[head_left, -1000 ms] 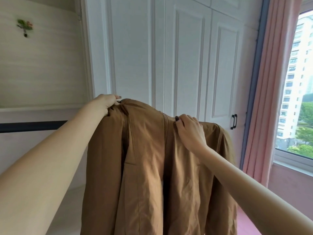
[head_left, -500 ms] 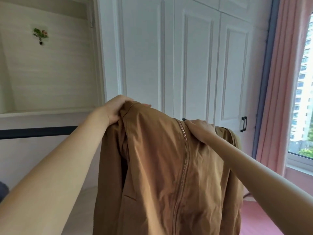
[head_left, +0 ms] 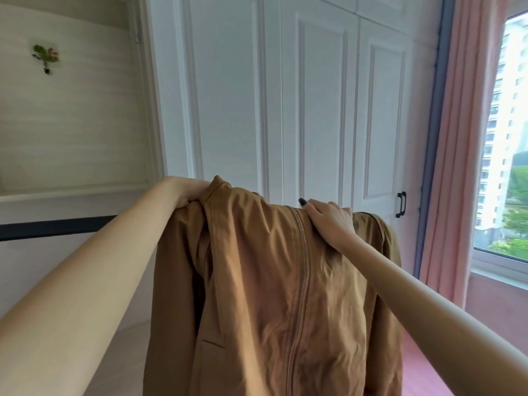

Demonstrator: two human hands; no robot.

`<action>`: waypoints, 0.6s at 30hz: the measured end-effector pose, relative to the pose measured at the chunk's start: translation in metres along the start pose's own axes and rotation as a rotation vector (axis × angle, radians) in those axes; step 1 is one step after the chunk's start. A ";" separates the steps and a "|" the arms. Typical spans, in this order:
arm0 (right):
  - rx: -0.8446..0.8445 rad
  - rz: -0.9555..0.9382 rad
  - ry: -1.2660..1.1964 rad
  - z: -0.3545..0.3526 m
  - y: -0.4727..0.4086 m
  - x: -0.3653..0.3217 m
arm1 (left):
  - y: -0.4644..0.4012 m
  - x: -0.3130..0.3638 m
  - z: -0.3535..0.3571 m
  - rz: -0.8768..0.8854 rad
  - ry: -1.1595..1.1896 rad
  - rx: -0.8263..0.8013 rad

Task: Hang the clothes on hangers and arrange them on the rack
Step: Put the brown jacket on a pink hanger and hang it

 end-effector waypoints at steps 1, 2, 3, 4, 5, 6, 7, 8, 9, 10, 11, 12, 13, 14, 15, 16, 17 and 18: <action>-0.009 -0.003 -0.005 0.000 0.001 0.001 | -0.001 0.002 0.002 0.014 0.026 -0.006; -0.021 -0.010 -0.011 0.001 0.000 -0.001 | 0.000 0.003 0.002 0.025 0.038 -0.006; -0.039 -0.009 -0.013 0.003 0.002 0.000 | -0.001 0.004 0.003 0.041 0.047 -0.007; -0.052 -0.011 -0.017 0.004 0.001 -0.001 | -0.002 0.005 0.001 0.060 0.056 0.002; -0.065 -0.007 -0.020 0.005 0.002 -0.001 | -0.004 0.006 -0.001 0.080 0.084 0.006; -0.076 -0.003 -0.025 0.006 0.001 -0.002 | -0.006 0.008 -0.001 0.102 0.120 -0.003; -0.084 0.002 -0.030 0.007 0.001 -0.002 | -0.009 0.009 -0.001 0.123 0.156 -0.026; -0.088 0.005 -0.033 0.008 0.001 -0.002 | -0.010 0.010 -0.001 0.136 0.172 -0.035; -0.093 0.009 -0.036 0.009 0.001 -0.002 | -0.009 0.010 -0.001 0.132 0.167 -0.030; -0.098 0.013 -0.040 0.010 0.001 -0.002 | -0.008 0.007 -0.003 0.115 0.130 -0.009; -0.106 0.020 -0.044 0.012 0.002 -0.001 | -0.009 0.004 -0.004 0.083 0.076 0.014; -0.109 0.020 -0.046 0.012 0.002 -0.002 | -0.008 0.000 -0.006 0.048 -0.014 0.044; -0.112 0.020 -0.044 0.012 0.003 -0.004 | -0.009 -0.005 -0.010 0.012 -0.119 0.080; -0.116 0.020 -0.040 0.011 0.003 -0.005 | -0.008 -0.008 -0.014 -0.012 -0.202 0.106; -0.122 0.022 -0.039 0.009 0.004 -0.006 | -0.007 -0.009 -0.014 -0.016 -0.245 0.104; -0.133 0.026 -0.043 0.008 0.005 -0.006 | -0.006 -0.007 -0.010 0.002 -0.263 0.073; -0.142 0.031 -0.049 0.007 0.006 -0.006 | -0.003 -0.004 -0.005 0.030 -0.268 0.042; -0.144 0.040 -0.055 0.005 0.007 -0.005 | -0.001 0.002 -0.001 0.075 -0.273 0.024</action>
Point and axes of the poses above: each hand's wrist, its own y-axis away from the middle knuckle, its own z-axis out of the palm, x = y × z, the point moved 10 cm from there along -y, towards the middle knuckle, and after that the axes turned 15 degrees about x, right-handed, at the moved point
